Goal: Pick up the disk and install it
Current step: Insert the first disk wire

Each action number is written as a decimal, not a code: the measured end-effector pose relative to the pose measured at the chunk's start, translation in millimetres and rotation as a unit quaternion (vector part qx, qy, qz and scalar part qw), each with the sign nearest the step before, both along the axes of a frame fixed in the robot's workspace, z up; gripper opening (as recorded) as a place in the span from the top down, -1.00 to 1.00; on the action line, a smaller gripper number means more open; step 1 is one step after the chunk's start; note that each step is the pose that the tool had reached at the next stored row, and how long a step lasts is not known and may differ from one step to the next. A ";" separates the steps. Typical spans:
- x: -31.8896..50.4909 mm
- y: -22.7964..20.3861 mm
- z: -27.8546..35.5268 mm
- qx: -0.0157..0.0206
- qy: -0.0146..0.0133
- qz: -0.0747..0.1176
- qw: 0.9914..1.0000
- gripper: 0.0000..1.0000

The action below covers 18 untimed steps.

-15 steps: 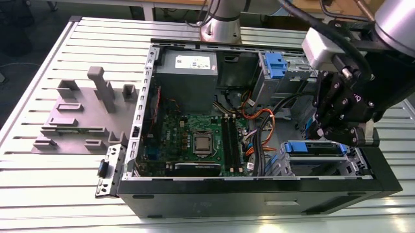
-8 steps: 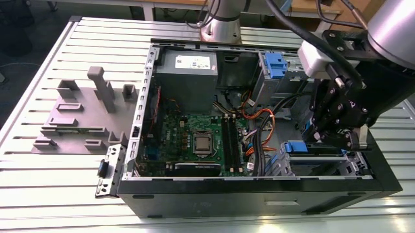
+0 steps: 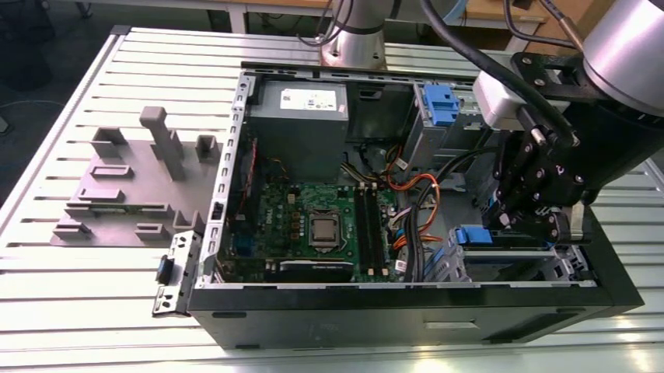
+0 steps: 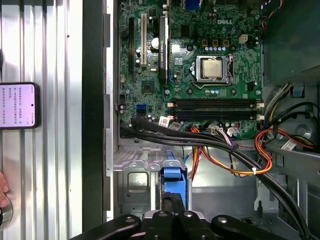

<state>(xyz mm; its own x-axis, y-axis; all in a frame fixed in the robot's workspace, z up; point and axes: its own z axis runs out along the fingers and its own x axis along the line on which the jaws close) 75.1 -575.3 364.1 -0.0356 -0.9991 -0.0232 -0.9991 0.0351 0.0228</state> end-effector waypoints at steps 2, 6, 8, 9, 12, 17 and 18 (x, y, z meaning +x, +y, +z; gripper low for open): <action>0.0 0.0 0.0 0.000 0.000 0.000 1.000 0.79; -3.0 0.0 0.0 0.000 0.000 0.000 1.000 0.79; -2.5 0.0 0.0 0.000 0.000 0.000 1.000 0.79; -1.9 0.0 -0.1 0.000 0.000 0.000 1.000 0.79; 0.1 0.0 -0.3 0.000 0.000 0.000 1.000 0.79; 0.7 0.0 -0.4 0.000 0.000 0.000 1.000 0.79; 0.7 0.0 -0.4 0.000 0.000 0.000 1.000 0.79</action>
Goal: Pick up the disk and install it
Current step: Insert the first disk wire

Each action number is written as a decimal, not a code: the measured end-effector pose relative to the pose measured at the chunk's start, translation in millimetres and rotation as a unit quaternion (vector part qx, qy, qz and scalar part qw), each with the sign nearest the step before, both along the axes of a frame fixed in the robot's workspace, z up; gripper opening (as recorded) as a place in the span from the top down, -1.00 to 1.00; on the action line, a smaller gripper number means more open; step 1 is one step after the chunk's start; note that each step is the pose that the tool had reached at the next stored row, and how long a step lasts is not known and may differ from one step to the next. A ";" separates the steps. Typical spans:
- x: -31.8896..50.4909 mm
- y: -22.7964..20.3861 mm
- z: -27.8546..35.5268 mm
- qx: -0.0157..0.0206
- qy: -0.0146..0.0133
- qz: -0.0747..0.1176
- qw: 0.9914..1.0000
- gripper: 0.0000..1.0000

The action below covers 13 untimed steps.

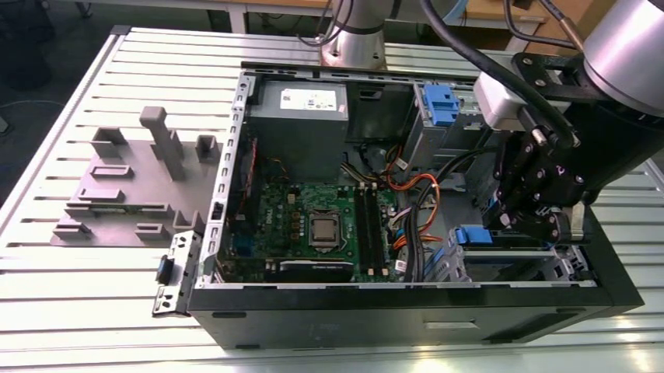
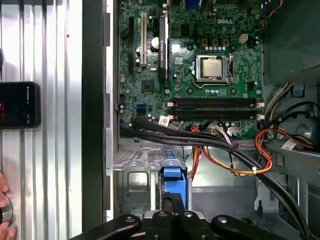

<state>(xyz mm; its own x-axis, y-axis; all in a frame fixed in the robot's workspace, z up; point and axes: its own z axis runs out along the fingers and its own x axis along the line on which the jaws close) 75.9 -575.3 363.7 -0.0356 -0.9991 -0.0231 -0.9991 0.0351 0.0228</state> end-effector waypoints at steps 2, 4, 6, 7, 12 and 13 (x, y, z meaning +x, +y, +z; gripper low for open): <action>0.0 0.0 0.0 0.000 0.000 0.000 1.000 0.79; 1.6 0.0 -0.1 0.000 0.000 0.000 1.000 0.79; 5.2 0.0 -0.2 0.000 0.000 0.000 1.000 0.79; 7.4 0.0 -0.2 0.000 0.000 0.000 1.000 0.79; 19.3 0.0 -0.6 0.000 0.000 0.000 1.000 0.79; 21.0 0.0 -0.6 0.000 0.000 0.000 1.000 0.79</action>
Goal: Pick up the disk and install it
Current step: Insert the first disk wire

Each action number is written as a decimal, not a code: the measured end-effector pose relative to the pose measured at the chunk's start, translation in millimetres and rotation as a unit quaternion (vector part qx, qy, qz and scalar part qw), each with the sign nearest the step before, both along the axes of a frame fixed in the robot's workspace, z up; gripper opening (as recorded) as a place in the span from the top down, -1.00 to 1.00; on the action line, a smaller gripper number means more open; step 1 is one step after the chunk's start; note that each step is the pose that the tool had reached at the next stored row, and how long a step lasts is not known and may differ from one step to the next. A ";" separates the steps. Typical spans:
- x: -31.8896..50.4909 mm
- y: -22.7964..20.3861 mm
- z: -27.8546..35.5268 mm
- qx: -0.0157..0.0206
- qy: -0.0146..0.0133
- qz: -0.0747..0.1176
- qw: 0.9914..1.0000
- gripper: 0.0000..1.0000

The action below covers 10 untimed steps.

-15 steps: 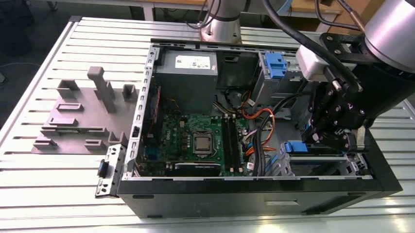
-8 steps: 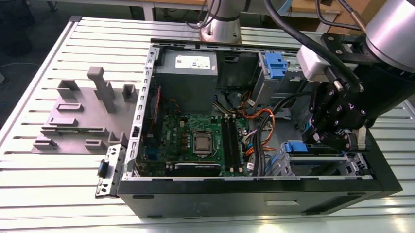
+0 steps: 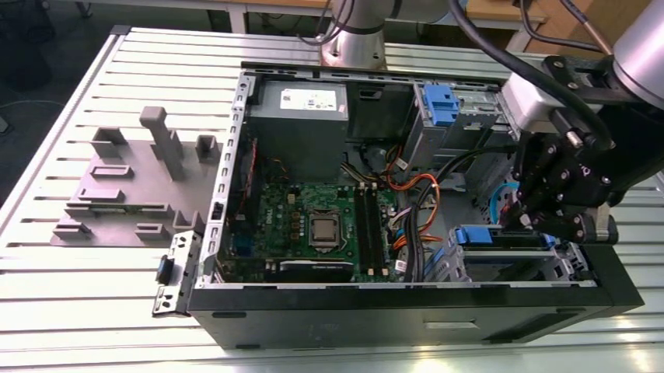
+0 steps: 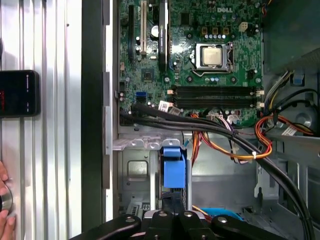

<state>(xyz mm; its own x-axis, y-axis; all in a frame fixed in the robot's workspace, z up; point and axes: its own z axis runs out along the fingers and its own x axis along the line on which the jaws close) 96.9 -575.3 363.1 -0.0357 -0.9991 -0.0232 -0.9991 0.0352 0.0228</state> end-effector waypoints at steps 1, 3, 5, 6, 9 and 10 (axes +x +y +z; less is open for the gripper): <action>1.0 0.1 0.1 0.000 0.000 0.000 1.000 0.79; 1.3 0.0 0.2 0.000 0.000 0.000 1.000 0.79; 1.3 -0.1 1.6 0.000 0.000 0.000 1.000 0.79; 1.4 0.0 2.5 0.000 0.000 0.000 1.000 0.79; 1.4 0.0 7.2 0.000 0.000 0.000 1.000 0.79; 1.4 0.0 8.4 0.000 0.000 0.000 1.000 0.79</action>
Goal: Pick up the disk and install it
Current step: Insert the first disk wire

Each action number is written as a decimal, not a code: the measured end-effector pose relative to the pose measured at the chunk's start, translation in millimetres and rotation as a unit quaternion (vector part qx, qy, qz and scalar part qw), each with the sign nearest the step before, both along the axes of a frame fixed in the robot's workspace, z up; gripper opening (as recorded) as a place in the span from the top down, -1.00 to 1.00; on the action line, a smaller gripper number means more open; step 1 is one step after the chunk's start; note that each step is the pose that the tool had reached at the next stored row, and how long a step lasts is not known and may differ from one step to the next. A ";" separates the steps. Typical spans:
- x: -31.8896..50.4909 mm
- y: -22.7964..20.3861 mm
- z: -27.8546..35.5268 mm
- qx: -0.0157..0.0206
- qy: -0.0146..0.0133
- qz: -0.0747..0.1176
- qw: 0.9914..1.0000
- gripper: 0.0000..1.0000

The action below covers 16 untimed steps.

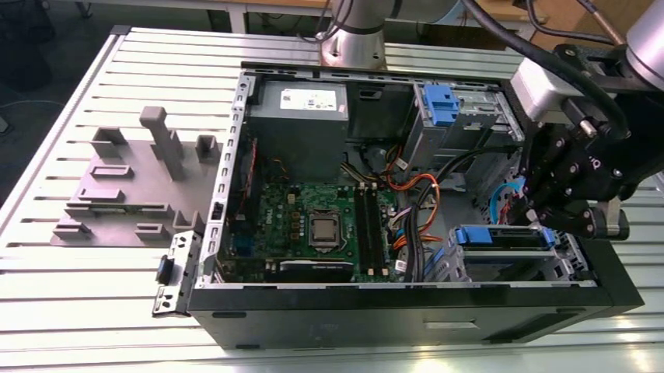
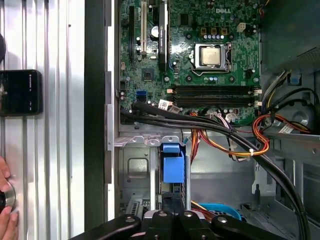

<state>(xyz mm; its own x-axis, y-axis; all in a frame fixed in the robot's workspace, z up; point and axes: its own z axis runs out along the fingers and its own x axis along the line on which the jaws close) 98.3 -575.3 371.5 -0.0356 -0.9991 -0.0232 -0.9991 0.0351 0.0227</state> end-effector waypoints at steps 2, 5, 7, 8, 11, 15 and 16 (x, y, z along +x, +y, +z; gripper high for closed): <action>0.1 0.0 0.5 0.000 0.000 0.000 1.000 0.79; 2.3 0.2 0.7 0.000 0.000 0.000 1.000 0.79; 4.9 0.6 0.7 0.000 0.000 0.000 1.000 0.79; 6.5 0.9 0.7 0.000 0.000 0.000 1.000 0.79; 12.3 2.2 0.4 0.000 0.000 0.000 1.000 0.79; 22.1 4.9 0.4 0.000 0.000 0.000 1.000 0.79; 24.3 5.6 0.4 0.000 0.000 0.000 1.000 0.79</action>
